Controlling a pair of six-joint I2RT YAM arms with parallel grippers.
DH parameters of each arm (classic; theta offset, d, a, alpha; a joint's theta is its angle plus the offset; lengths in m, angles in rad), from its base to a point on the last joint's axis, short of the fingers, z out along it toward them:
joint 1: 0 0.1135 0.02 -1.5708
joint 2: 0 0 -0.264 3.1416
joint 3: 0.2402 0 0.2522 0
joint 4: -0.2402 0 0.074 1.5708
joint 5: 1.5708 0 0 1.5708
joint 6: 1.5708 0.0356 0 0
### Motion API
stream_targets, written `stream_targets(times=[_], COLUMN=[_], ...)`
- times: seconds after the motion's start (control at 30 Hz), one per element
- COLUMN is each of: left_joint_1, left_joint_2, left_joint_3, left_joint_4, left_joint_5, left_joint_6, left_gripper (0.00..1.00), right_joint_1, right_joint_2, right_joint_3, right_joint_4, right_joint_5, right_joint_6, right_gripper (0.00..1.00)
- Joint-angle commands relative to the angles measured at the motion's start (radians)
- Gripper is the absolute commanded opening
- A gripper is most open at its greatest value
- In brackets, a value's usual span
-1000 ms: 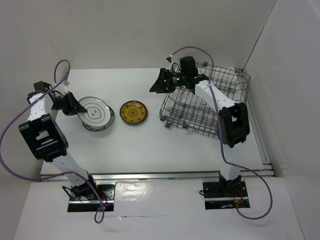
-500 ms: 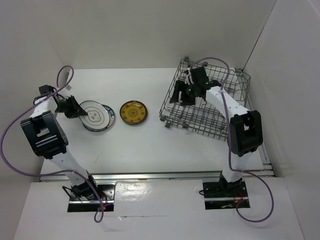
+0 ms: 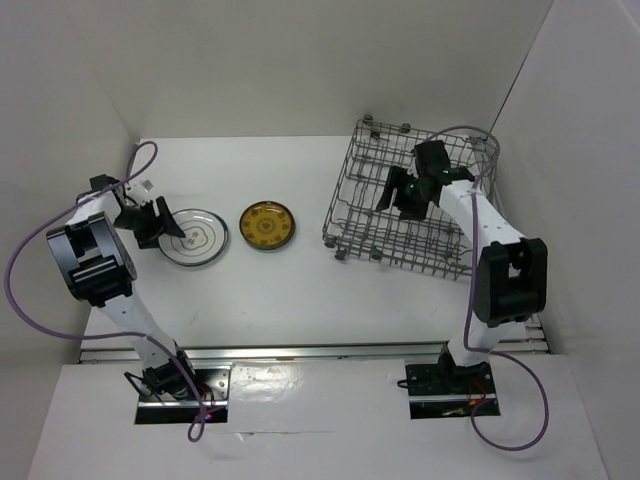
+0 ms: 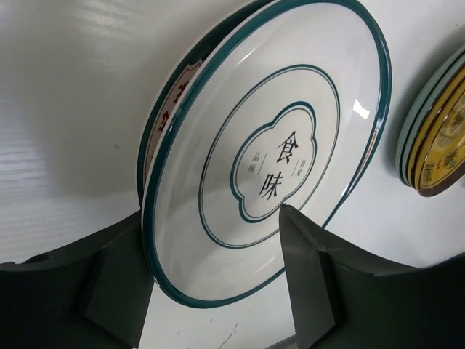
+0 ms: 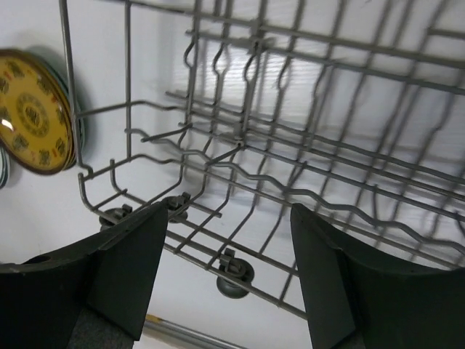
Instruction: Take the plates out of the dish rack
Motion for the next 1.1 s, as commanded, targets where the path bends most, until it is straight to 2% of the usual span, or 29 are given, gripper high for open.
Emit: stream_targets(times=[0.0, 0.1, 0.2, 0.33, 0.4, 0.63, 0.87, 1.07], left_joint_1=[-0.017, -0.037, -0.047, -0.060, -0.070, -0.090, -0.100, -0.121], left_joint_2=[0.030, 0.030, 0.012, 0.012, 0.002, -0.028, -0.037, -0.070], left_joint_3=[0.049, 0.049, 0.049, 0.049, 0.049, 0.040, 0.040, 0.049], left_joint_4=[-0.053, -0.053, -0.053, -0.053, -0.053, -0.053, -0.064, -0.064], left_joint_5=[-0.040, -0.082, -0.106, -0.129, -0.140, -0.188, -0.221, -0.338], left_joint_6=[0.068, 0.068, 0.068, 0.077, 0.077, 0.077, 0.086, 0.106], left_gripper=[0.78, 0.80, 0.83, 0.84, 0.87, 0.89, 0.93, 0.94], right_joint_1=[-0.055, -0.158, -0.279, -0.342, -0.354, -0.517, -0.584, -0.585], right_joint_2=[-0.072, -0.072, -0.072, -0.052, -0.042, -0.022, -0.003, 0.017], right_joint_3=[0.052, 0.052, -0.003, -0.077, -0.089, -0.137, -0.128, -0.083], right_joint_4=[-0.072, -0.092, -0.061, -0.026, -0.026, 0.042, 0.042, 0.042], right_joint_5=[0.125, 0.142, 0.055, 0.032, 0.070, 0.105, 0.150, 0.193], right_joint_6=[-0.011, -0.021, -0.042, -0.042, -0.042, -0.010, -0.010, -0.019], right_gripper=[0.76, 0.76, 0.76, 0.76, 0.76, 0.76, 0.76, 0.76])
